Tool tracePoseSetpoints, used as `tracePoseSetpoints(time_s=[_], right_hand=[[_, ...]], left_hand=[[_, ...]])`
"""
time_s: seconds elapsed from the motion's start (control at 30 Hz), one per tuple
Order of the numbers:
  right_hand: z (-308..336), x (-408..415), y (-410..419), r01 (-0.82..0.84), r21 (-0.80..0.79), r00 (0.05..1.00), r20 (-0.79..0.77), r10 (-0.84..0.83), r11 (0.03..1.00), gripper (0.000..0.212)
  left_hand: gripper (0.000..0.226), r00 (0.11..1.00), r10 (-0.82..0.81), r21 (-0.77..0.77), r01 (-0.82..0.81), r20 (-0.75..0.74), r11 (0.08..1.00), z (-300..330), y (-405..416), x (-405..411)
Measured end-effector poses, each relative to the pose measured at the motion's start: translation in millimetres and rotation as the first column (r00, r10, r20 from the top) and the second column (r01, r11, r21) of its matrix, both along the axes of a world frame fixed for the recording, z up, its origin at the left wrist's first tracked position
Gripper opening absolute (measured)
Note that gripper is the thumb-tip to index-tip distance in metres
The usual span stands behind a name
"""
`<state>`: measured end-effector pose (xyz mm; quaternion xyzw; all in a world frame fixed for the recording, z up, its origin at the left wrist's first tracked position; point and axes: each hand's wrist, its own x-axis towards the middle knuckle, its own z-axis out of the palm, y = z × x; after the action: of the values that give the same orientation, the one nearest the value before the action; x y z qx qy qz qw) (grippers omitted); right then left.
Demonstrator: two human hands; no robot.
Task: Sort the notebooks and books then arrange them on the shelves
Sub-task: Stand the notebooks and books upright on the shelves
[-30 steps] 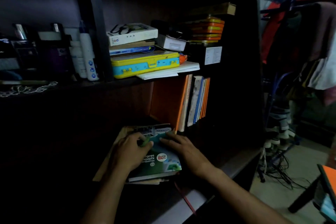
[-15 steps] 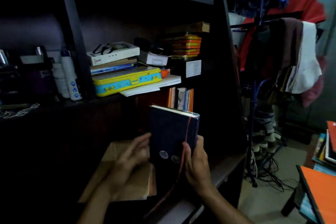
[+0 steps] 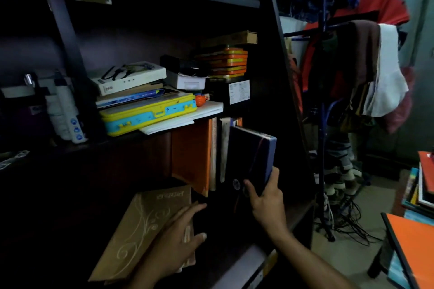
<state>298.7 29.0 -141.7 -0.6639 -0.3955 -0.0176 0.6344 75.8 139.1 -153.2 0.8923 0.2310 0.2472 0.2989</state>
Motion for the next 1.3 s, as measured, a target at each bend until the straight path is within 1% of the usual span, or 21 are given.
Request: tracePoseSetpoints(time_s=[0.07,0.1,0.17,0.27,0.37,0.43,0.5,0.53,0.57,0.63,0.67,0.77,0.8,0.87,0.9,0.97,1.07,1.13,1.2,1.3], right_hand=[[1.8,13.4,8.7,0.036,0.014,0.998,-0.058,-0.035,0.999,0.050],[1.5,16.9,12.1,0.034,0.019,0.998,-0.051,-0.033,0.999,0.049],[1.0,18.5,16.3,0.001,0.015,1.000,-0.002,-0.001,1.000,0.050],[-3.0,19.6,20.5,-0.047,-0.060,0.996,0.075,0.052,0.997,0.062],[-5.1,21.3,21.4,-0.057,-0.095,0.995,0.078,0.064,0.994,0.061],[-5.9,21.8,22.7,-0.038,-0.078,0.997,0.065,0.043,0.996,0.054],[-7.5,22.9,22.8,-0.019,-0.051,0.999,0.040,0.021,0.999,0.049],[-8.1,23.7,22.5,-0.013,-0.045,1.000,0.023,0.014,0.999,0.048],[-8.9,24.1,22.8,-0.011,-0.045,1.000,0.009,0.011,0.999,0.048],[-9.6,23.1,22.7,-0.007,-0.041,1.000,-0.013,0.006,0.999,0.048],[-9.8,23.4,23.1,-0.006,-0.039,1.000,-0.023,0.005,0.999,0.049],[-8.8,25.8,25.6,-0.025,-0.029,0.999,-0.040,0.024,0.999,0.049],[-8.8,27.3,26.0,-0.034,-0.033,0.999,-0.039,0.033,0.999,0.049],[-8.4,28.1,25.6,-0.055,-0.041,0.998,-0.031,0.054,0.998,0.051],[-8.9,28.5,25.3,-0.065,-0.048,0.998,-0.019,0.064,0.997,0.052],[-8.8,28.0,25.4,-0.083,-0.052,0.997,0.007,0.083,0.995,0.052],[-9.2,29.0,26.7,-0.089,-0.053,0.996,0.022,0.090,0.995,0.054],[-9.9,28.4,27.0,-0.090,-0.061,0.995,0.037,0.092,0.994,0.056],[-10.2,27.7,26.2,-0.091,-0.074,0.994,0.058,0.095,0.993,0.060],[-9.5,24.8,26.4,-0.096,-0.086,0.991,0.084,0.103,0.992,0.062]], left_hand=[[0.057,0.999,0.012,0.036,-0.011,-0.042,0.999,-2.5,0.2,0.4],[0.055,0.997,0.015,0.050,-0.011,-0.069,0.999,-2.9,-0.1,0.5],[0.055,0.993,0.022,0.083,-0.012,-0.116,0.996,-3.0,0.5,0.8],[0.058,0.979,0.075,0.125,-0.051,-0.191,0.991,-0.7,-2.5,2.7],[0.049,0.974,0.140,0.155,-0.113,-0.176,0.981,3.3,-4.1,12.8],[0.037,0.971,0.201,0.233,-0.168,-0.127,0.958,10.8,0.5,29.2],[0.032,0.953,0.293,0.402,-0.239,-0.078,0.884,21.5,7.3,52.4],[0.034,0.946,0.318,0.501,-0.247,-0.061,0.830,28.6,10.1,65.3],[0.039,0.934,0.349,0.579,-0.244,-0.076,0.778,36.2,11.7,77.3],[0.056,0.910,0.403,0.676,-0.235,-0.101,0.699,42.9,17.0,99.5],[0.065,0.901,0.415,0.705,-0.210,-0.130,0.677,42.5,18.8,108.6],[0.079,0.874,0.430,0.803,-0.082,-0.226,0.590,41.8,24.8,132.7],[0.082,0.864,0.428,0.799,-0.050,-0.267,0.599,43.3,27.6,140.6],[0.087,0.792,0.497,0.776,-0.046,-0.356,0.629,42.0,35.2,148.8],[0.090,0.792,0.509,0.785,-0.061,-0.338,0.616,38.9,40.7,150.8],[0.094,0.816,0.526,0.823,-0.115,-0.241,0.556,31.1,48.3,149.7],[0.092,0.819,0.533,0.837,-0.128,-0.213,0.532,23.2,56.1,145.5],[0.085,0.846,0.509,0.818,-0.176,-0.159,0.547,27.0,54.1,142.5],[0.080,0.850,0.512,0.811,-0.211,-0.124,0.546,23.1,55.7,140.4],[0.086,0.881,0.464,0.798,-0.217,-0.087,0.562,22.7,57.0,136.1]])
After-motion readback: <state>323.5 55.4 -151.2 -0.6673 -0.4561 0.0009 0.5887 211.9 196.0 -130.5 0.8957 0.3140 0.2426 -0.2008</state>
